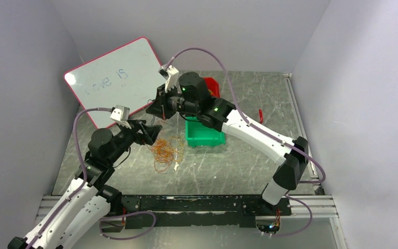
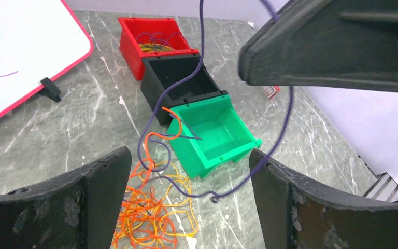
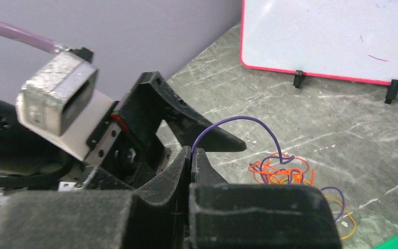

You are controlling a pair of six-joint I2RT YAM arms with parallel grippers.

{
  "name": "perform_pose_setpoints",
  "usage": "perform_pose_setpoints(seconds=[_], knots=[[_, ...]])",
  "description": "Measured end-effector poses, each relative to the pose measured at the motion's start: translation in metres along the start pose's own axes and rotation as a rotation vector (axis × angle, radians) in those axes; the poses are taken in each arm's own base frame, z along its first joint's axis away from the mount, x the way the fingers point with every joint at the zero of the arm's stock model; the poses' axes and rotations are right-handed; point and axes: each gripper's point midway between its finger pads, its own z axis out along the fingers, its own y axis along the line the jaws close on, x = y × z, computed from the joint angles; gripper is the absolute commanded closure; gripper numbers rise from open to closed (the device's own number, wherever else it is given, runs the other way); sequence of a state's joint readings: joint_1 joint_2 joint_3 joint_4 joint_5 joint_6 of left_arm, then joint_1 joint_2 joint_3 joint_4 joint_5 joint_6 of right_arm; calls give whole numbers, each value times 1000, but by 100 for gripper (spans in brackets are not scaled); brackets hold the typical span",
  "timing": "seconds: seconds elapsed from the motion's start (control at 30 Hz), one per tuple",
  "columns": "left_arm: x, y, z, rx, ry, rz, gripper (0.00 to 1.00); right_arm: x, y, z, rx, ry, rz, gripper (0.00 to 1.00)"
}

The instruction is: Untangle the cables

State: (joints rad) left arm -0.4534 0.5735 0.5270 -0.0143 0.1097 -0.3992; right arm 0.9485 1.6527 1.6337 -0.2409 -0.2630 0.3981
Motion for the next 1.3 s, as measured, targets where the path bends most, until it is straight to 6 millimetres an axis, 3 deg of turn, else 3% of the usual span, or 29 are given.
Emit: perform_pose_setpoints(seconds=[0.3,0.6,0.77,1.03,1.3], knots=[[-2,1,19,19,-32,19,13,-5,14,-5,-55,13,1,100],[23,12,27,12,-10,17,36,-7,21,-6,-88,13,30,100],[39,18,29,4,11,-14,43,-16,29,-10,-120,-14,45,100],[63,27,32,-13,50,-53,45,-55,54,-25,-197,-108,39,100],[78,32,30,-24,69,-74,49,-105,86,-55,-271,-236,-3,100]])
